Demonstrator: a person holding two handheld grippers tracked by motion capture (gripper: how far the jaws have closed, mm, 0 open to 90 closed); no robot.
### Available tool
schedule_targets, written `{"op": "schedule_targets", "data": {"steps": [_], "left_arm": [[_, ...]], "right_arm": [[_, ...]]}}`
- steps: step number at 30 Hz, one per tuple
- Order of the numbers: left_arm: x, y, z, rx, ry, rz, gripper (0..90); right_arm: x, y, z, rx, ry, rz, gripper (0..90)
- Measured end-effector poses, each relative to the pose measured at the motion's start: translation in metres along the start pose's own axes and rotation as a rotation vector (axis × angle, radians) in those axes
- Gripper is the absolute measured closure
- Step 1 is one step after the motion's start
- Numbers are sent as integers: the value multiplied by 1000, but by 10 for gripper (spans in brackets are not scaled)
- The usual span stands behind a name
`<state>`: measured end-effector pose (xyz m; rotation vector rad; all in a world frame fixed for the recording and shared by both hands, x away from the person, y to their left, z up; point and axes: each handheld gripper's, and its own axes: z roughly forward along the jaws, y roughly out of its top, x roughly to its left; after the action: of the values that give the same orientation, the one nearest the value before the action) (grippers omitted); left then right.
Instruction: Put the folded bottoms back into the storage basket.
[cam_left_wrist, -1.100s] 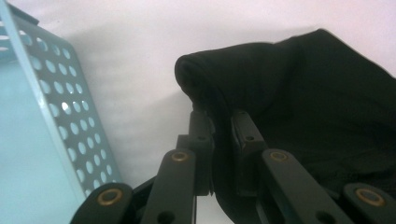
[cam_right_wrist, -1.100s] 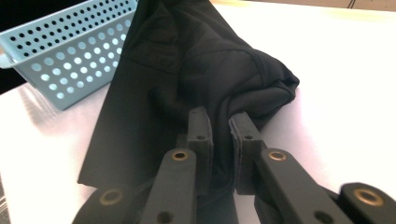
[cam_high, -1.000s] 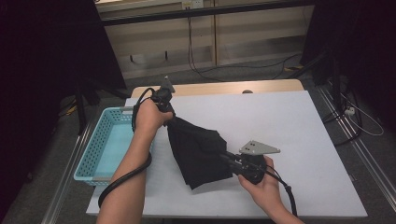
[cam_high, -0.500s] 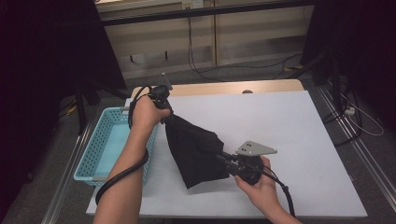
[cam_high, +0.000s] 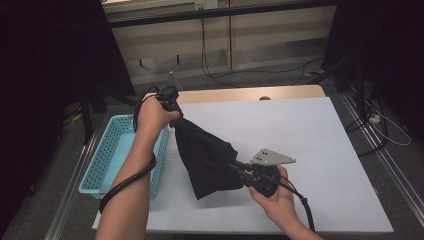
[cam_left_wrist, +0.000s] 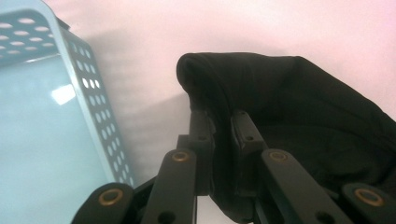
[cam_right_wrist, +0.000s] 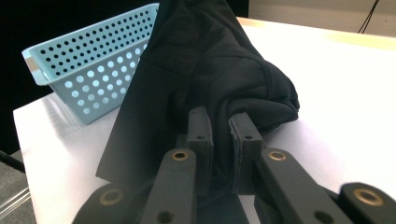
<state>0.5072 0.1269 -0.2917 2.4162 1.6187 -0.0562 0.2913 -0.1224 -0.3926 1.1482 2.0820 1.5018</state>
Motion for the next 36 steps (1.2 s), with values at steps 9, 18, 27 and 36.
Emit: {"op": "schedule_targets", "data": {"steps": [9,18,27,36], "left_arm": [[-8,6,-30,3,25,19,813],[-12,7,-53,-8,62,32,813],[-2,7,-64,15,79,13,813],[7,6,-72,32,103,-3,814]], "right_arm": [[3,4,-1,-27,8,6,815],[16,21,-4,-58,33,-19,815],[28,30,3,-64,51,-44,815],[35,35,11,-68,63,-59,815]]}}
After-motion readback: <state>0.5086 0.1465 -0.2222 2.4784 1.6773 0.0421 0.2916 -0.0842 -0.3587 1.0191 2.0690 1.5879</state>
